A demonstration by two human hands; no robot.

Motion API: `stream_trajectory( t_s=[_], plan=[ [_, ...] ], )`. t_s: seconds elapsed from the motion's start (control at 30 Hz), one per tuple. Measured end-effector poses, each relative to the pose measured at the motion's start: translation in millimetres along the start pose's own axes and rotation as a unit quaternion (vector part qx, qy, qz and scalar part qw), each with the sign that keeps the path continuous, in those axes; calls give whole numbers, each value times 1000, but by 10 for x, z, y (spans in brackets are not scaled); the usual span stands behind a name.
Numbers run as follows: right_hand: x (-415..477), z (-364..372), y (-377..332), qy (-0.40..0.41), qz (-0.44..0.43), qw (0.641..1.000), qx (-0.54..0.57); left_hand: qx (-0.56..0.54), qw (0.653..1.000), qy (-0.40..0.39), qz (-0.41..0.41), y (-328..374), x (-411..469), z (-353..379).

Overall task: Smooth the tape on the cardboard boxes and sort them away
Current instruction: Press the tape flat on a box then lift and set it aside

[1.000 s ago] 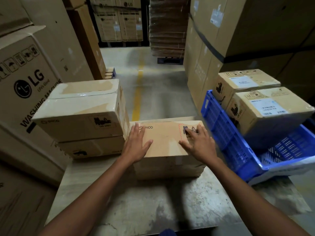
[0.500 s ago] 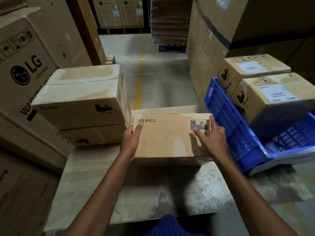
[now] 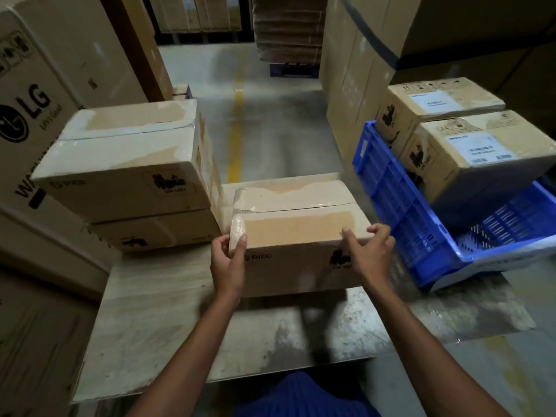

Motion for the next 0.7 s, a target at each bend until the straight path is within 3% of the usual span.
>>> stream_trajectory(
  t_s=[0.1, 0.27, 0.33, 0.4, 0.47, 0.6, 0.7],
  plan=[
    [-151, 98, 126, 0, 19, 1000, -5, 21, 1000, 9, -13, -188, -31, -17],
    [-326, 202, 370, -32, 47, 998, -23, 103, 993, -41, -29, -413, -20, -76],
    [-331, 186, 293, -40, 0, 995, -90, 168, 984, -17, 49, -283, -79, -97],
    [-336, 231, 25, -39, -123, 966, -225, 270, 938, 6, 216, -58, -226, 9],
    [-422, 470, -258, -75, -241, 929, -269, 347, 868, -35, 354, 44, -429, 275],
    [-736, 1027, -378, -211, -319, 874, -299, 507, 789, -87, 336, -166, -516, 610],
    [-807, 1114, -335, -233, -313, 864, -318, 548, 773, -90, 307, -203, -462, 646]
  ],
)
Point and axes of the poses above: each hand's wrist, its own x-axis towards the middle knuckle, its own z-axis out of the palm, y = z × x, the point moved 9 cm from there along x, towards the middle knuckle, and after that the axes turned 12 degrees about -z, right-handed, at the moved point
